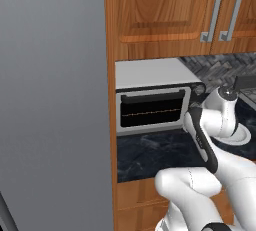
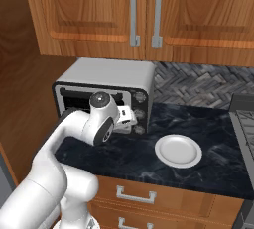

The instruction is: Pick up the bagel from the plate, place it on the toaster oven rack, close the door, and set the timer.

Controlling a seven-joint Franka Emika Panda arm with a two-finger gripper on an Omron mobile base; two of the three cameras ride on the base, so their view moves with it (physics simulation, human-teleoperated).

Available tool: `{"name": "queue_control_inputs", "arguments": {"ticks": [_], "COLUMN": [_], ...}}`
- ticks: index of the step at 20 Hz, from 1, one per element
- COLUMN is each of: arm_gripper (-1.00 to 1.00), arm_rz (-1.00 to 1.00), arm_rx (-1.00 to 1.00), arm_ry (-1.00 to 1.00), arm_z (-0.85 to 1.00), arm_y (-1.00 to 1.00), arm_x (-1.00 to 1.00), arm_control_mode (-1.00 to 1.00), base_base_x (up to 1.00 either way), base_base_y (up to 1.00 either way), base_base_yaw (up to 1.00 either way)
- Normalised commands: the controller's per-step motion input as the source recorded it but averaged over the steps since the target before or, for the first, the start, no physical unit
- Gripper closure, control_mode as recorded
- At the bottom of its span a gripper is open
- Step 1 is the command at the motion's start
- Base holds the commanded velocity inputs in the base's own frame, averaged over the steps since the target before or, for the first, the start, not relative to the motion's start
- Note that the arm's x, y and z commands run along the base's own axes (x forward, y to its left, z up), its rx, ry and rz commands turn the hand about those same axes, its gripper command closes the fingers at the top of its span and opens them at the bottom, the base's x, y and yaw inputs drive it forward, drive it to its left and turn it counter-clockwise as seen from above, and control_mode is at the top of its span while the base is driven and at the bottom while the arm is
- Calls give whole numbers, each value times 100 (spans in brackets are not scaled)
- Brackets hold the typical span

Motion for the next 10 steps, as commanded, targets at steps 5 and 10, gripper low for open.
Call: {"name": "queue_control_inputs", "arguments": {"ticks": [5, 10], "arm_gripper": [-100, -100], "arm_rz": [-7, -11], "arm_rx": [0, 0], "arm_ry": [-1, -2], "arm_z": [-28, -33], "arm_y": [-18, -17], "arm_x": [5, 7], "arm_control_mode": [-100, -100], "base_base_x": [0, 0], "base_base_y": [0, 0], "base_base_yaw": [0, 0]}}
